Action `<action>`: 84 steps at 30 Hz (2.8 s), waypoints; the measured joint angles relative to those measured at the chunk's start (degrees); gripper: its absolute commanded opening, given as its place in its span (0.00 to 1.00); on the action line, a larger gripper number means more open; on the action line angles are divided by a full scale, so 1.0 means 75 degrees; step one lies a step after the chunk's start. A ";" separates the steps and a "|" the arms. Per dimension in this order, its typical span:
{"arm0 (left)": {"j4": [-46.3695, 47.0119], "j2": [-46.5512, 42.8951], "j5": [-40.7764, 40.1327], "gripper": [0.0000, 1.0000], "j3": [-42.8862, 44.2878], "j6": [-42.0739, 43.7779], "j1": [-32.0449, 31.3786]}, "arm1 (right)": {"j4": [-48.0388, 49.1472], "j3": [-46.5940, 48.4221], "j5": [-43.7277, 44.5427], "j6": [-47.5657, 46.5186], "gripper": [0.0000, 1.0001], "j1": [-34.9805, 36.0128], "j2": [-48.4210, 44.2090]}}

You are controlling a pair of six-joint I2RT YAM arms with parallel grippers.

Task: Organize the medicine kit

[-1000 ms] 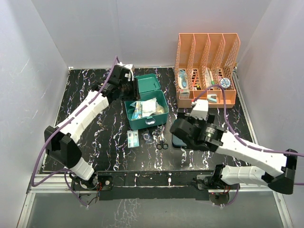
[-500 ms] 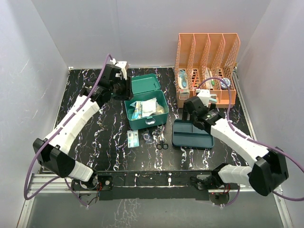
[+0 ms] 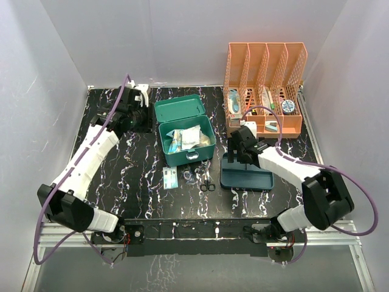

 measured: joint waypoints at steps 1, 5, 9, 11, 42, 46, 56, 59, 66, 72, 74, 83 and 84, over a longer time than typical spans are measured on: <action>-0.0032 -0.0064 0.0000 0.39 -0.0079 0.0035 0.0009 | 0.0087 -0.0038 -0.0050 -0.0020 0.94 -0.0029 0.0125; -0.0047 -0.0242 -0.0003 0.39 -0.0329 0.0131 0.0035 | 0.0198 -0.0294 -0.0219 -0.0067 0.94 -0.0070 0.0388; 0.0020 -0.0219 -0.0041 0.39 -0.0737 0.0154 0.0044 | 0.0236 -0.0356 -0.0326 -0.0082 0.95 -0.0076 0.0396; 0.0029 0.0020 -0.0052 0.39 -0.0758 0.0087 0.0047 | 0.0262 -0.0356 -0.0344 -0.0079 0.95 -0.0076 0.0396; -0.0015 0.1862 0.0154 0.46 0.0111 -0.1000 0.0102 | 0.0230 -0.0478 -0.0338 0.0020 0.98 -0.0076 -0.0219; 0.0000 0.1868 0.0347 0.45 0.0178 -0.1072 0.0102 | 0.0227 -0.0478 -0.0329 0.0017 0.98 -0.0076 -0.0219; 0.0099 0.2527 0.0449 0.29 0.0122 -0.1279 0.0102 | 0.0216 -0.0478 -0.0248 0.0017 0.98 -0.0076 -0.0242; 0.0178 0.2894 0.0460 0.07 0.0122 -0.1358 0.0102 | 0.0213 -0.0478 -0.0245 0.0023 0.98 -0.0076 -0.0291; 0.0233 0.3264 0.0329 0.00 0.0318 -0.1134 0.0160 | 0.0216 -0.0478 -0.0245 0.0038 0.98 -0.0117 -0.0341; 0.0189 0.3337 0.0469 0.00 0.0423 -0.0396 0.0498 | 0.0326 -0.0484 -0.0254 0.0038 0.98 -0.0289 -0.0178; 0.0184 0.3340 0.0469 0.00 0.0431 -0.0201 0.0697 | 0.0446 -0.0501 -0.0259 0.0035 0.98 -0.0338 -0.0015; 0.0169 0.3354 0.0440 0.00 0.0495 0.0393 0.1789 | 0.1081 -0.0662 -0.0519 0.0058 0.62 -0.0391 0.0831; 0.0160 0.3375 0.0443 0.00 0.0522 0.0455 0.1891 | 0.1163 -0.0662 -0.0562 0.0061 0.53 -0.0391 0.0866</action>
